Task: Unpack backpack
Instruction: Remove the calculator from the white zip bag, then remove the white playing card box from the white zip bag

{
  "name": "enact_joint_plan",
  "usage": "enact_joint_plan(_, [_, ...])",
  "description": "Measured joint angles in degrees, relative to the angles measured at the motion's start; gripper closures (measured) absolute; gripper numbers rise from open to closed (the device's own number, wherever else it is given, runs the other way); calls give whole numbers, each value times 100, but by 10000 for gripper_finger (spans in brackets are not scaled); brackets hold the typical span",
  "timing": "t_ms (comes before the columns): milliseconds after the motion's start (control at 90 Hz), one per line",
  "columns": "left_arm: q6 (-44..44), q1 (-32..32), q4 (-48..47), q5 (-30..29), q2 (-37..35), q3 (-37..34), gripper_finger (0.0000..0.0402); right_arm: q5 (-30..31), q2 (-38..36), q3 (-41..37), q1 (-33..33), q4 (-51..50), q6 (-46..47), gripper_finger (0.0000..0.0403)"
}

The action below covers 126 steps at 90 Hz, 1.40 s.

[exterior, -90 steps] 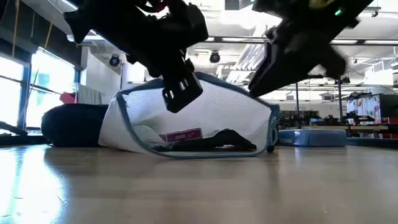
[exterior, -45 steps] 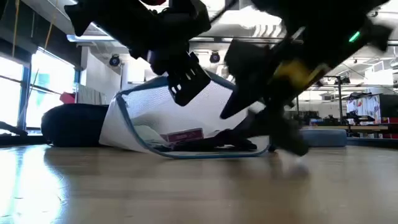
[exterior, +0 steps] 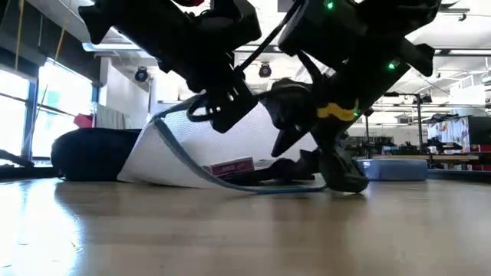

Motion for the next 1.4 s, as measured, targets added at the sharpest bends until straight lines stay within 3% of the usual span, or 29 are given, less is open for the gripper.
enact_joint_plan(322, [11,2,10,33,0,0,401,-195,7,-15,-449,152,22,205])
enact_joint_plan(633, [165,-9,10,171,2,0,401,-462,25,-36,-988,1090,-1194,206])
enact_joint_plan(744, [175,-9,36,167,2,0,401,-468,28,-37,-1101,1440,-1084,210])
enact_joint_plan(867, [192,-15,36,157,2,0,401,-444,33,-39,-1115,1619,-862,246])
enact_joint_plan(1133, [206,-31,-4,-90,2,0,401,-380,33,-37,-1123,1723,-304,390])
enact_joint_plan(1400, [446,-223,-241,-603,2,4,401,-362,-202,-55,-768,1503,-282,389])
